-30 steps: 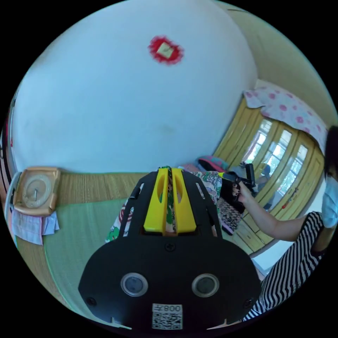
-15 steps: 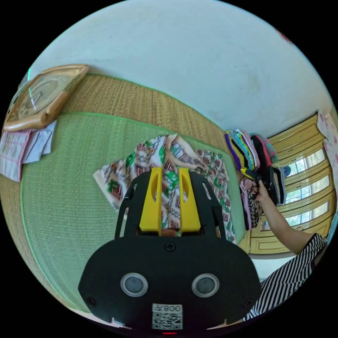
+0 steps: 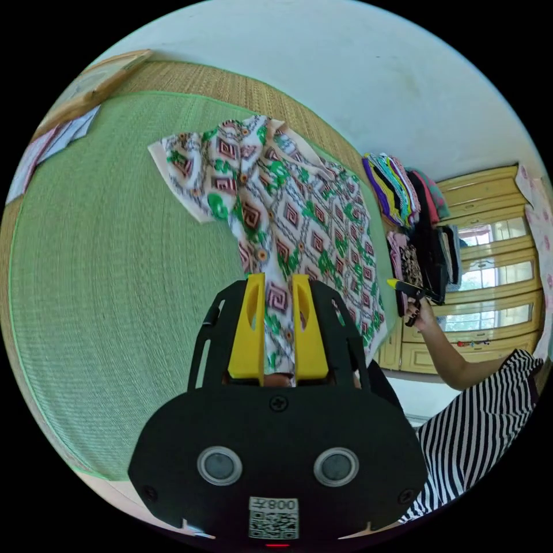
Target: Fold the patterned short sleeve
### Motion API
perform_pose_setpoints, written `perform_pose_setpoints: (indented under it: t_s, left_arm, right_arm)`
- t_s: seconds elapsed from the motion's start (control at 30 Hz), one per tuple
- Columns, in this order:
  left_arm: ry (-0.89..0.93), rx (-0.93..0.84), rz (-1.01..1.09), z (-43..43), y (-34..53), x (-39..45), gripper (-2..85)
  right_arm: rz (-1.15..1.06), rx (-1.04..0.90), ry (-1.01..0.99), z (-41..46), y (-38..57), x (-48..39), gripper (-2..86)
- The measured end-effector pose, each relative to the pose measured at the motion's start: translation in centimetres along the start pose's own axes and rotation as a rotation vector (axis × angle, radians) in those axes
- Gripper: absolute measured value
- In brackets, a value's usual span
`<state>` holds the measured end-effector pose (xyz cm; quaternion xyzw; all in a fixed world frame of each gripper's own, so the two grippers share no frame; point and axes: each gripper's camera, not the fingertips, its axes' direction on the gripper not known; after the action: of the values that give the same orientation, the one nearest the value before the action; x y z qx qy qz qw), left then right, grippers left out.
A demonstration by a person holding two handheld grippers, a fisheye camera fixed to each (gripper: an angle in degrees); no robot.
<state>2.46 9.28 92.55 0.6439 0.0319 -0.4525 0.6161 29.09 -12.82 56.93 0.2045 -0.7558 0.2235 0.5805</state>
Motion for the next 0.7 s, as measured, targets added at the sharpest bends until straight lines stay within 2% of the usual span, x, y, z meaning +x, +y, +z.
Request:
perform_pose_setpoints:
  t_s: [0.3,0.7]
  left_arm:
    - [-0.024,-0.134,-0.031,-4.0,13.8,-1.8,9.1]
    - [-0.042,-0.106,-0.045,-11.8,16.0,-4.4,1.4]
  right_arm:
    - [0.008,-0.028,0.105,4.1,11.6,-4.6,0.0]
    - [0.125,0.054,0.134,4.2,21.6,-5.5,0.0]
